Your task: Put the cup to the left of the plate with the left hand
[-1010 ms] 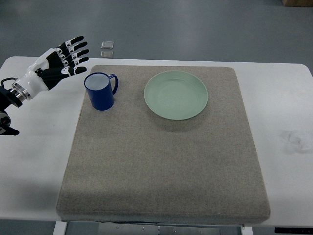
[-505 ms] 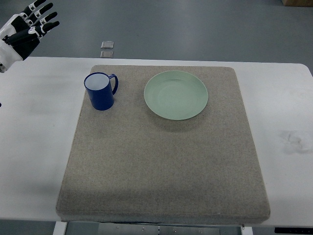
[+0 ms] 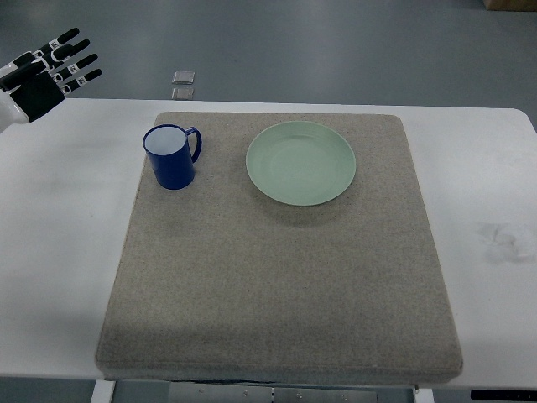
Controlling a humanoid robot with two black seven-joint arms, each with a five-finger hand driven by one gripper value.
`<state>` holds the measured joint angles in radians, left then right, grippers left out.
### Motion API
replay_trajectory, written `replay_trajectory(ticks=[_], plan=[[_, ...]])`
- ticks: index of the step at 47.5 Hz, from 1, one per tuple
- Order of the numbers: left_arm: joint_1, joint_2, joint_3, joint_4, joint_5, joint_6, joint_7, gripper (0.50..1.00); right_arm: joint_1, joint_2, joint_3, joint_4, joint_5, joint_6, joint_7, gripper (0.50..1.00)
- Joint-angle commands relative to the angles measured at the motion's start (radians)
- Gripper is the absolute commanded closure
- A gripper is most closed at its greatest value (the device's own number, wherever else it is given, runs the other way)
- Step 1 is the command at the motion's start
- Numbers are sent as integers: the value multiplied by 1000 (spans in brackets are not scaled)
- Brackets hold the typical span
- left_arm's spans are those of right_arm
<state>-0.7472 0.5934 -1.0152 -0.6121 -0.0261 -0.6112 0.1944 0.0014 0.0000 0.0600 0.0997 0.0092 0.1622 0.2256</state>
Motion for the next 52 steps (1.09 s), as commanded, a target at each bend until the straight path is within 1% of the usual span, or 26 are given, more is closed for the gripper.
replay_trajectory(ticks=[1, 7, 17, 30, 35, 47, 52], plan=[[-3, -15, 6, 34, 2, 0, 3, 501, 0, 0, 0, 0, 0, 0, 0, 568], [-11, -56, 6, 37, 3, 0, 16, 504, 0, 0, 0, 0, 0, 0, 0, 568], [-37, -101, 6, 32, 2, 0, 16, 501, 0, 0, 0, 0, 0, 0, 0, 568], [-58, -109, 6, 31, 2, 0, 16, 501, 0, 0, 0, 0, 0, 0, 0, 568], [-63, -130, 6, 31, 3, 0, 16, 501, 0, 0, 0, 0, 0, 0, 0, 568], [-70, -130, 1, 31, 3, 0, 14, 501, 0, 0, 1, 0, 2, 0, 0, 568], [-70, -129, 3, 32, 3, 0, 14, 504, 0, 0, 1, 17, 2, 10, 1, 568]])
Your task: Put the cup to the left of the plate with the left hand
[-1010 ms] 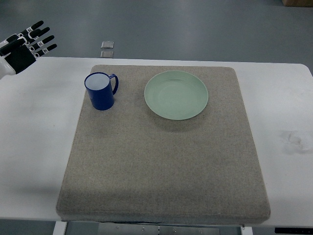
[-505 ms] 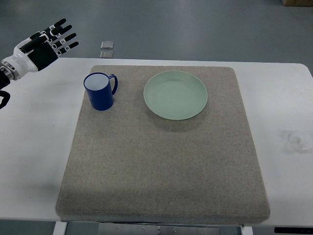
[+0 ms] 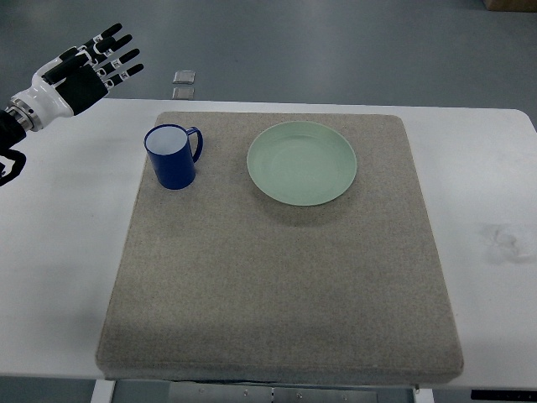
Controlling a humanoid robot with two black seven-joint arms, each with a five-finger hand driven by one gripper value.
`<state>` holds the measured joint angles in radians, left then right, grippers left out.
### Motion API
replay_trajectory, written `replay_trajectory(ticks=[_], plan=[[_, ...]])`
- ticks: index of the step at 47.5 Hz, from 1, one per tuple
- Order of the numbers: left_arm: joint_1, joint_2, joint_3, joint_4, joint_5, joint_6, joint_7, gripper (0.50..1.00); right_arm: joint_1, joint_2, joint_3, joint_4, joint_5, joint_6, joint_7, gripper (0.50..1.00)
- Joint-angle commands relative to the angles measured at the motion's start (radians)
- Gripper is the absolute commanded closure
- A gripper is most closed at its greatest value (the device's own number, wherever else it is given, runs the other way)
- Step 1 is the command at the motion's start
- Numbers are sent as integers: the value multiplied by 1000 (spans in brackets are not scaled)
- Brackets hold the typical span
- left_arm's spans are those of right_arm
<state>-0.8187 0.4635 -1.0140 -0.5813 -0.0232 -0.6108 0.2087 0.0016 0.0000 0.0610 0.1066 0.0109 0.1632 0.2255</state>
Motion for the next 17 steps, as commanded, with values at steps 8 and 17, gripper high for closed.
replay_trajectory(ticks=[8, 17], plan=[[0, 1, 3, 1, 3, 0, 0, 501, -2, 0, 0, 18, 0, 13, 3, 568], [-2, 3, 3, 1, 5, 0, 0, 501, -5, 0, -1, 47, 0, 12, 2, 568]])
